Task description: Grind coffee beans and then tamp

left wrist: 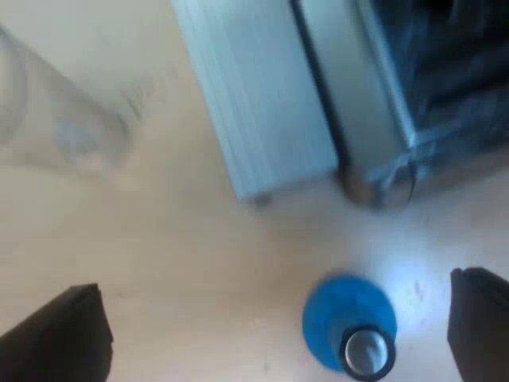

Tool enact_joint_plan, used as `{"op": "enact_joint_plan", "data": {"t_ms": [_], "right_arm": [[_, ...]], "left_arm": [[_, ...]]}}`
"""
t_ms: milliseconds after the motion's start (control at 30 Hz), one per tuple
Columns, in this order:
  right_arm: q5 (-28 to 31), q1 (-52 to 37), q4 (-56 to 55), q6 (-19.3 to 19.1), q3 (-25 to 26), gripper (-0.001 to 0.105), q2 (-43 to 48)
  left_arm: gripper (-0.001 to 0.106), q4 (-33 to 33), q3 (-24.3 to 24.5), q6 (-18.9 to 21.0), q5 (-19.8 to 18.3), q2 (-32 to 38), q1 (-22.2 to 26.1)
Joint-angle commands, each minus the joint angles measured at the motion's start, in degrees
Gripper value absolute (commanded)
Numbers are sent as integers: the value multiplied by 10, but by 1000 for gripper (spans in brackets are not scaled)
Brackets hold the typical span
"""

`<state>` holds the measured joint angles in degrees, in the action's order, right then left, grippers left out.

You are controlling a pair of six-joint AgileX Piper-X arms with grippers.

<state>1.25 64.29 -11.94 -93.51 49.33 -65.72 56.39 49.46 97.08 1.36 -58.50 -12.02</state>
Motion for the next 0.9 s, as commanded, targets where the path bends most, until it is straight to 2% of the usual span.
{"op": "enact_joint_plan", "data": {"t_ms": [33,167,367,533,567,700,800,900], "right_arm": [[-1,-37,-156,-4,72,78,16],[1,-88,-212,-20,145,78,39],[2,-198,-319,-21,226,78,69],[2,-290,-386,-36,253,78,93],[2,-338,-399,-44,253,78,107],[-5,-426,-427,-54,253,78,128],[-57,-542,-456,-86,253,78,142],[-95,-621,-478,-105,253,78,144]], "left_arm": [[86,3,21,8,10,63,0],[86,3,50,8,10,128,0],[86,0,106,8,9,164,0],[86,0,143,8,9,164,0],[86,1,148,8,9,164,0],[86,1,174,13,-20,161,23],[86,-1,175,17,-86,161,97],[86,-1,175,21,-112,161,120]]}}
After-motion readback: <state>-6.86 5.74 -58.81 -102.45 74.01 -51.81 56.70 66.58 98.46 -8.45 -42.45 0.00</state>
